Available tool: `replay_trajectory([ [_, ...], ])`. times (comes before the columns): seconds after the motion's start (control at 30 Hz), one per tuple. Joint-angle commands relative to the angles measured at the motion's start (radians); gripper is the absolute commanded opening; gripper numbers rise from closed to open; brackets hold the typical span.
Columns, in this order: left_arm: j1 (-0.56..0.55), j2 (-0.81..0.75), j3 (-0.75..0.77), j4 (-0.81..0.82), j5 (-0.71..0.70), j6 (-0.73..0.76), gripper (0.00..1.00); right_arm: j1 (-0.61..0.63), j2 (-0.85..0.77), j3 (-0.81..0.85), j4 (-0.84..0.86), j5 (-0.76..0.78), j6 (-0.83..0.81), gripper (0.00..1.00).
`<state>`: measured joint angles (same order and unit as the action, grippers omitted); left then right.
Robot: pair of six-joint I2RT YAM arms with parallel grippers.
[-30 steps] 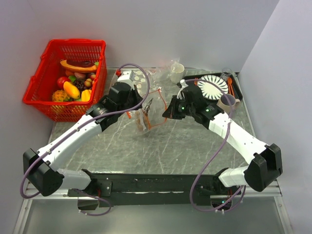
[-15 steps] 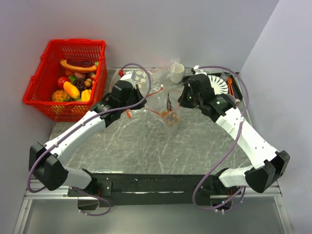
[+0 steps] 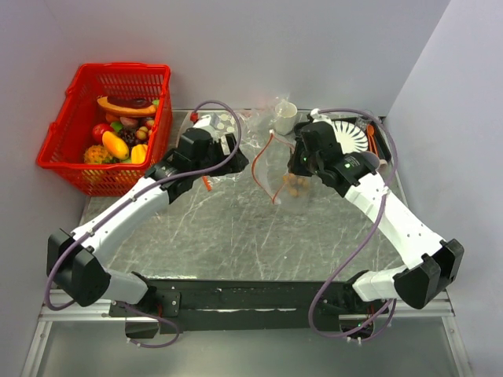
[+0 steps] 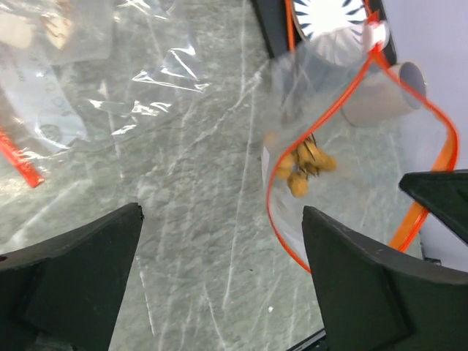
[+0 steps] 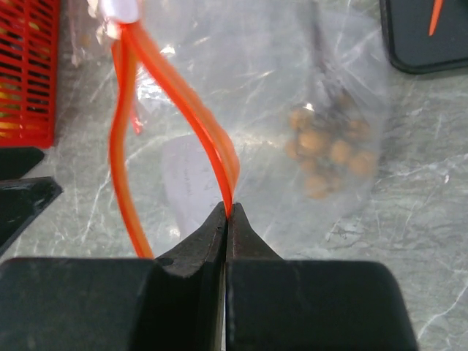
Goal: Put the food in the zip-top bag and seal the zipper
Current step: Adjust the zipper food storage bag at the center of the board, then pick up the fake vegetable from the bin.
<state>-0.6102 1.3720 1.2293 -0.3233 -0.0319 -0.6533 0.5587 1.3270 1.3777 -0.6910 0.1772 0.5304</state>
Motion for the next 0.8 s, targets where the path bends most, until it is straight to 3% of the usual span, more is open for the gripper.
replay_trajectory([
  [0.0, 0.013, -0.068, 0.11, -0.091, -0.083, 0.043, 0.99, 0.003, 0.011, -0.028, 0.085, -0.016, 0.01, 0.0],
  [0.17, 0.076, -0.139, 0.163, -0.19, -0.151, 0.066, 0.99, 0.003, 0.038, -0.008, 0.085, -0.033, -0.007, 0.0],
  [0.27, 0.179, -0.186, 0.185, -0.23, -0.161, 0.102, 0.99, 0.003, 0.047, -0.006, 0.093, -0.045, -0.01, 0.0],
  [0.4, 0.413, -0.195, 0.281, -0.29, -0.158, 0.139, 0.99, 0.003, 0.046, -0.012, 0.104, -0.065, -0.007, 0.0],
  [0.6, 0.694, -0.093, 0.406, -0.344, -0.109, 0.173, 0.99, 0.006, 0.052, -0.011, 0.099, -0.107, -0.01, 0.0],
  [0.77, 0.794, 0.011, 0.435, -0.335, -0.108, 0.191, 0.99, 0.012, 0.058, -0.002, 0.073, -0.114, -0.015, 0.0],
])
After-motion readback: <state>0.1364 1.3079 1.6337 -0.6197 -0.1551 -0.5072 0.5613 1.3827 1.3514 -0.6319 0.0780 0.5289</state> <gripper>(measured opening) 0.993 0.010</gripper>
